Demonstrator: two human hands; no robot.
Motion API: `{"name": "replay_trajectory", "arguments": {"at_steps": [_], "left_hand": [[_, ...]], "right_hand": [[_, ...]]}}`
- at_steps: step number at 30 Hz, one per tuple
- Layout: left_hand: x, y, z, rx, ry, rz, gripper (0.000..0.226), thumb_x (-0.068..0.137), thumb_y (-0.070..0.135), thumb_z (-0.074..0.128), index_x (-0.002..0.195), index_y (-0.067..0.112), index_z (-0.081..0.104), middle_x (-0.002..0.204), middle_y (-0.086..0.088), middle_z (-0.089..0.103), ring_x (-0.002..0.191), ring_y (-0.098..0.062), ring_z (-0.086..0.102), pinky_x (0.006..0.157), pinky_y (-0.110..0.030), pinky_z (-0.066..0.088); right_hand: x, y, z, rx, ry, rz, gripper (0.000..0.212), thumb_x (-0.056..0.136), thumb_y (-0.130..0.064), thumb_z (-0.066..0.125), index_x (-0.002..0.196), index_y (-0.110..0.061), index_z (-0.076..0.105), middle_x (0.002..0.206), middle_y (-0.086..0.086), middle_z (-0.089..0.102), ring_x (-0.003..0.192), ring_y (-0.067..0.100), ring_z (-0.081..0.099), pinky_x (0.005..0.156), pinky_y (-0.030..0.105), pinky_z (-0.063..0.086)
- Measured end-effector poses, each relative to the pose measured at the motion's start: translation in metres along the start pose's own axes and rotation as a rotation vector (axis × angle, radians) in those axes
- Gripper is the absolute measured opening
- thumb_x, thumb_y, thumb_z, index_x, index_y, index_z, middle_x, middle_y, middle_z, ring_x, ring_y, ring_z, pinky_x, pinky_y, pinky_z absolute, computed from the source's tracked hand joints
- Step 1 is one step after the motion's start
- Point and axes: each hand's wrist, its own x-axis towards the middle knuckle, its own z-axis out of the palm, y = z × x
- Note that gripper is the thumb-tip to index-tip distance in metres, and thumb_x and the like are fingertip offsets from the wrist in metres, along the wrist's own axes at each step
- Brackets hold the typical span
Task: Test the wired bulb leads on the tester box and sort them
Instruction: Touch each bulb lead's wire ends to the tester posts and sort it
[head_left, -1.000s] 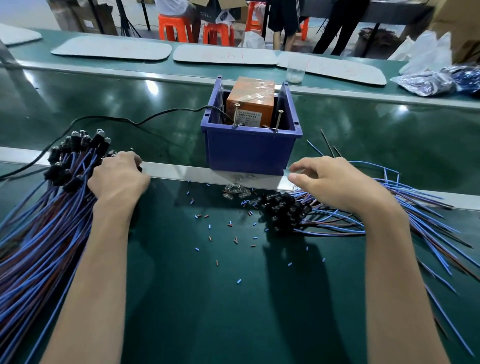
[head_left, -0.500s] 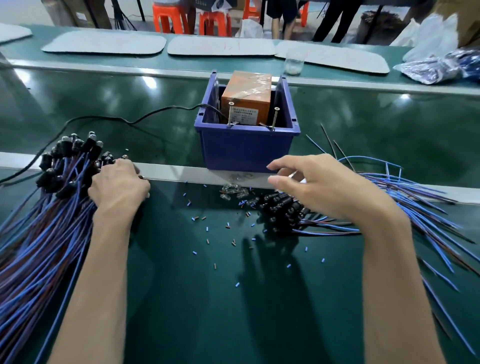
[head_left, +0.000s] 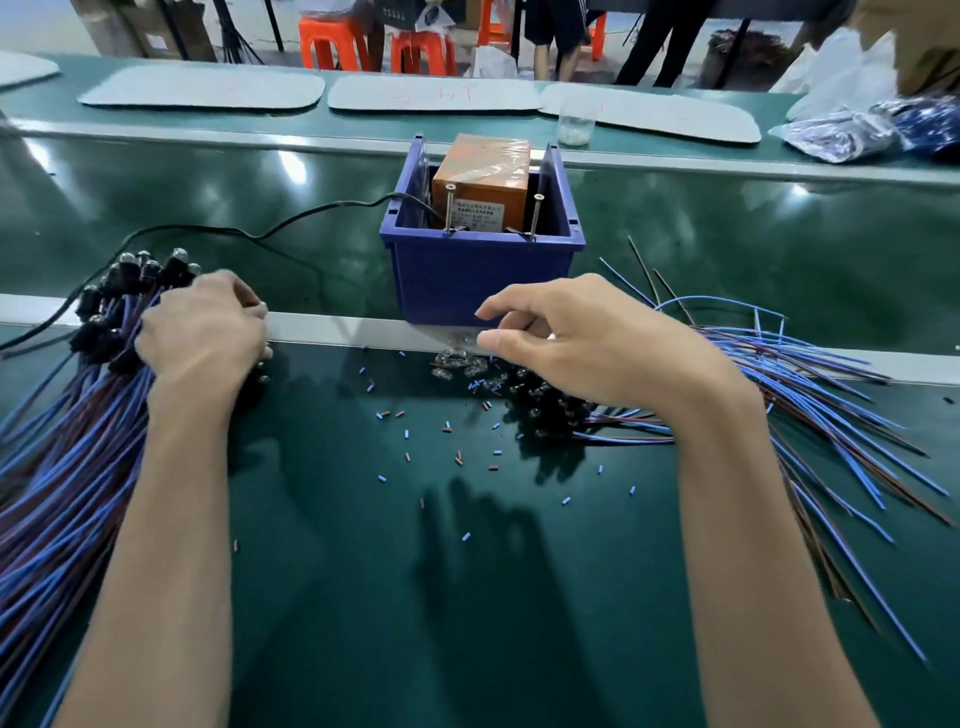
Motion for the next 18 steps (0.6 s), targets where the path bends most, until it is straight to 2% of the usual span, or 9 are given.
{"name": "replay_trajectory", "arguments": {"at_steps": [4,7,10,14,16,18], "left_hand": [[-0.005,0.007,-0.017,-0.087,0.245,0.054,0.019,0.087,0.022,0.064,0.105,0.019,0.063,0.11,-0.02,0.066,0.108,-0.043,0.057,0.09,-0.049,0.048],[-0.012,0.02,-0.027,-0.227,0.402,0.122,0.021,0.091,0.026,0.062,0.109,0.016,0.062,0.11,-0.016,0.068,0.107,-0.037,0.06,0.091,-0.048,0.049],[-0.022,0.034,-0.032,-0.344,0.502,0.184,0.026,0.092,0.027,0.059,0.114,0.013,0.062,0.114,-0.01,0.068,0.107,-0.029,0.061,0.095,-0.045,0.047],[-0.047,0.059,-0.035,-0.438,0.605,0.34,0.029,0.094,0.031,0.057,0.116,0.013,0.062,0.118,-0.005,0.066,0.106,-0.02,0.059,0.094,-0.027,0.041],[-0.062,0.071,-0.034,-0.469,0.585,0.456,0.03,0.094,0.03,0.058,0.116,0.011,0.063,0.116,-0.005,0.066,0.099,-0.011,0.057,0.086,-0.008,0.034],[-0.076,0.081,-0.034,-0.486,0.564,0.573,0.028,0.093,0.027,0.06,0.113,0.009,0.064,0.111,-0.005,0.068,0.091,-0.004,0.051,0.082,-0.004,0.03]], "right_hand": [[0.003,-0.013,0.006,0.004,-0.038,-0.047,0.033,0.097,-0.039,0.05,0.126,-0.025,0.057,0.094,-0.015,0.066,0.092,0.009,0.06,0.088,0.033,0.05],[0.005,-0.021,0.012,0.041,-0.028,-0.087,0.029,0.097,-0.037,0.051,0.121,-0.024,0.061,0.09,-0.014,0.067,0.089,0.011,0.062,0.084,0.035,0.052],[0.006,-0.023,0.019,0.095,-0.008,-0.107,0.026,0.097,-0.034,0.052,0.117,-0.023,0.063,0.088,-0.011,0.068,0.087,0.011,0.062,0.082,0.031,0.051],[0.013,-0.02,0.031,0.156,0.047,-0.099,0.025,0.097,-0.028,0.054,0.117,-0.018,0.063,0.092,-0.004,0.071,0.083,0.012,0.061,0.076,0.025,0.049],[0.016,-0.019,0.034,0.208,0.113,-0.108,0.029,0.096,-0.025,0.055,0.124,-0.015,0.059,0.096,-0.006,0.068,0.081,0.01,0.061,0.074,0.02,0.049],[0.021,-0.019,0.036,0.355,0.198,-0.124,0.035,0.095,-0.017,0.056,0.13,-0.013,0.054,0.104,-0.004,0.065,0.085,0.013,0.065,0.075,0.024,0.053]]}}
